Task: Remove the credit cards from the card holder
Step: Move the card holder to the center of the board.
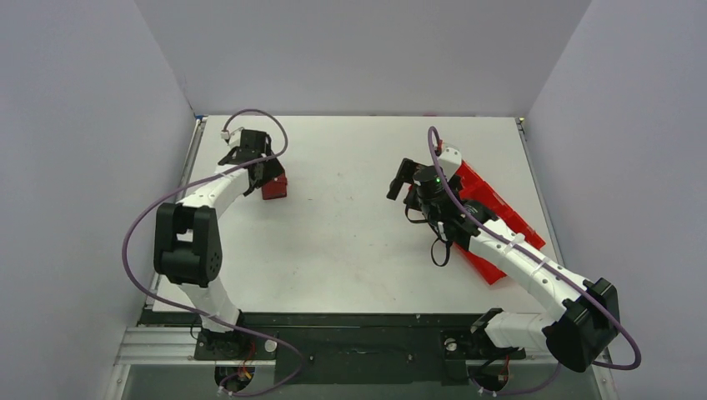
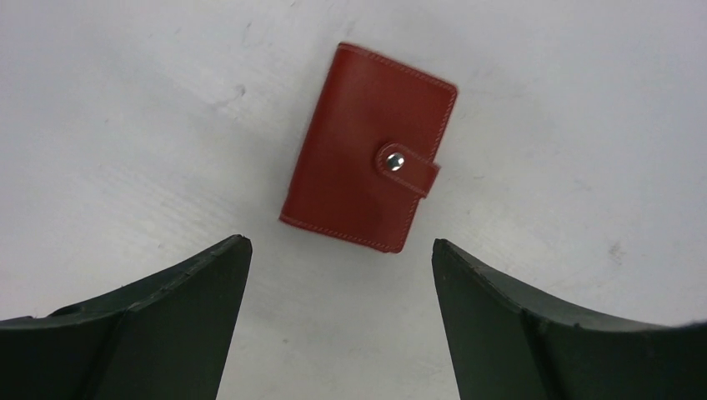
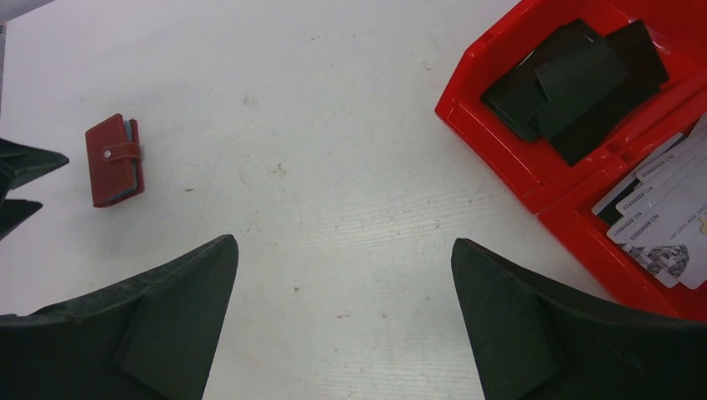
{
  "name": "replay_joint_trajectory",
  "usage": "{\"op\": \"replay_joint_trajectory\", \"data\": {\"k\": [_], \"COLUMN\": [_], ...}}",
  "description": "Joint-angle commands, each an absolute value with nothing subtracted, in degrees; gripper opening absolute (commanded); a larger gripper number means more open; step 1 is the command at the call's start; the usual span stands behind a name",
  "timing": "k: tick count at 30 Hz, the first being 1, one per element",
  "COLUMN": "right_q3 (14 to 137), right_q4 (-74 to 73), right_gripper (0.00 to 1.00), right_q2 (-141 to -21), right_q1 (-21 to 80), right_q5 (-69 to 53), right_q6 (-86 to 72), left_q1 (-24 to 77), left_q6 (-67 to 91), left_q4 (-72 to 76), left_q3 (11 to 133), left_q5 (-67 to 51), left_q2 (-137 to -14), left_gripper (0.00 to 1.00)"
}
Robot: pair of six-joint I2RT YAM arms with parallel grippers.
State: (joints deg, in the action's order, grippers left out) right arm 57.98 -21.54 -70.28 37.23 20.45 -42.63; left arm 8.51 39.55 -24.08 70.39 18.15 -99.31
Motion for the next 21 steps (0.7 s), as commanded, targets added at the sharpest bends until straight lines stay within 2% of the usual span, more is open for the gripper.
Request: {"op": "replay_joint_trajectory", "data": {"k": [1, 9, 21], "right_q3": [58.8, 59.1, 56.6], "right_q4": [-21.2, -22.9, -23.3], "right_gripper": [0.95, 0.93, 0.93], "right_q2": [-69.8, -69.2, -69.1], "right_q1": [37.5, 37.4, 37.1], "right_q5": [20.0, 20.2, 20.3], "right_q6": [-42.2, -42.9, -44.1], "left_q1": [9.1, 11.2, 11.1], "left_q6": [36.6, 36.6, 38.6], "left_q4": [-19.7, -26.9, -27.6], "left_q3": [80.0, 91.0, 91.3], "left_q5": [16.6, 22.6, 20.9], "left_q2": [-104.6, -116.1, -120.3], "left_gripper": [0.77, 0.59, 0.44]}}
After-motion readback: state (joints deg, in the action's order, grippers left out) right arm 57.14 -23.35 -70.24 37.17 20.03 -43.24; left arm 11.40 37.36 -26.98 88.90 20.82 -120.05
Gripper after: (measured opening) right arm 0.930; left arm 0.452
